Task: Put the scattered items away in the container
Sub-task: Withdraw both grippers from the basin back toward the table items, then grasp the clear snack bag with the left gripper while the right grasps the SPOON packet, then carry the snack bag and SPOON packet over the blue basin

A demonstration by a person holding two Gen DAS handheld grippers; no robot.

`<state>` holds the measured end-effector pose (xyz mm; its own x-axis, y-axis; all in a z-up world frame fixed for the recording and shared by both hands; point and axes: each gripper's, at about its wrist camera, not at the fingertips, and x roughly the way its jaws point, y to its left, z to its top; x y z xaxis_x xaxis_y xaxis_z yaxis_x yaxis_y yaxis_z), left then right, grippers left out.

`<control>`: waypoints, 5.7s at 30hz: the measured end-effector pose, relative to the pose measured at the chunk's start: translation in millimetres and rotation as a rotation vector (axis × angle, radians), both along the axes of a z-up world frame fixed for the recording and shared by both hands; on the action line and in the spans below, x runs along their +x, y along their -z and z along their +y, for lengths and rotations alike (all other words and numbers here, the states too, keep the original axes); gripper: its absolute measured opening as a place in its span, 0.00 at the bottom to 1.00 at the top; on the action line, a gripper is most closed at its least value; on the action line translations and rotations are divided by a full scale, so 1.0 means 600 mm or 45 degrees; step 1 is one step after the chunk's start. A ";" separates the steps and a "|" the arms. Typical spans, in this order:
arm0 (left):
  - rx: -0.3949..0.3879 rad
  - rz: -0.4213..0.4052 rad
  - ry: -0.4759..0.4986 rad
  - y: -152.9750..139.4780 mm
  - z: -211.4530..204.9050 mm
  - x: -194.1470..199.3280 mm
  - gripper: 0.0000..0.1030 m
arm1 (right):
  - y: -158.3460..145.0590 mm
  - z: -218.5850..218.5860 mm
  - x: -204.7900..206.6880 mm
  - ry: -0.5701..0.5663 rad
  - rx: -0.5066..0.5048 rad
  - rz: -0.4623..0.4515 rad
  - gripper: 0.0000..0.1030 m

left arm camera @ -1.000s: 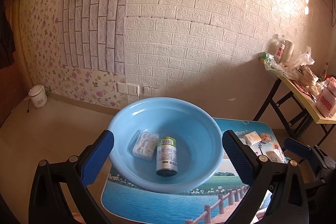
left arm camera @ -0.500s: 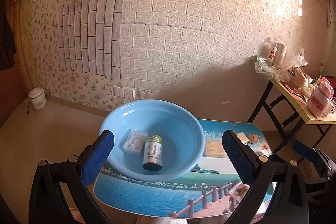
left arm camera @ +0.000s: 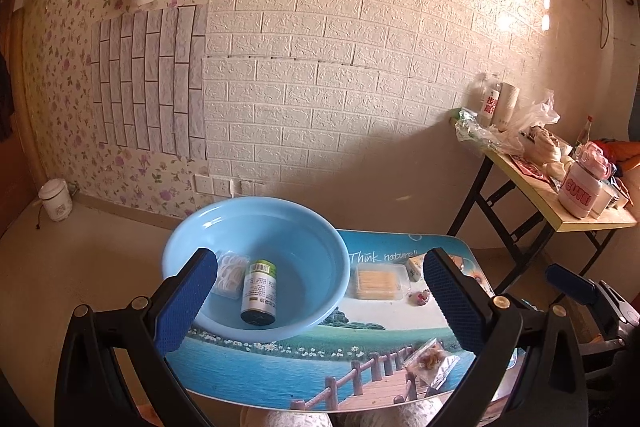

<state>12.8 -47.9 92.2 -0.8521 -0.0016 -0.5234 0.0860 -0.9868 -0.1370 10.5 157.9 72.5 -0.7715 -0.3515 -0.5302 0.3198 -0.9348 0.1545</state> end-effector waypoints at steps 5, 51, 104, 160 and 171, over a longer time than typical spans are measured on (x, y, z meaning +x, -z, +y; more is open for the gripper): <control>0.002 -0.018 -0.017 0.013 -0.003 -0.003 1.00 | 0.009 0.019 -0.005 0.029 -0.013 -0.004 1.00; -0.050 -0.138 0.180 0.120 0.069 -0.061 1.00 | 0.106 0.186 -0.066 0.253 -0.010 -0.052 1.00; -0.068 -0.090 0.853 0.381 0.284 -0.096 1.00 | 0.358 0.306 -0.139 0.282 0.032 -0.253 0.65; 0.034 0.156 0.731 0.354 0.232 -0.073 0.12 | 0.327 0.290 -0.117 0.272 0.025 0.067 0.14; 0.063 0.128 0.683 0.288 0.195 -0.052 0.12 | 0.275 0.257 -0.093 0.262 0.024 0.054 0.14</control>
<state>-18.6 69.4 -80.6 -0.7722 0.4696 -0.4279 -0.4436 -0.8807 -0.1660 -45.6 311.9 -92.5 -0.8478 -0.1748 -0.5007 0.1280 -0.9837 0.1267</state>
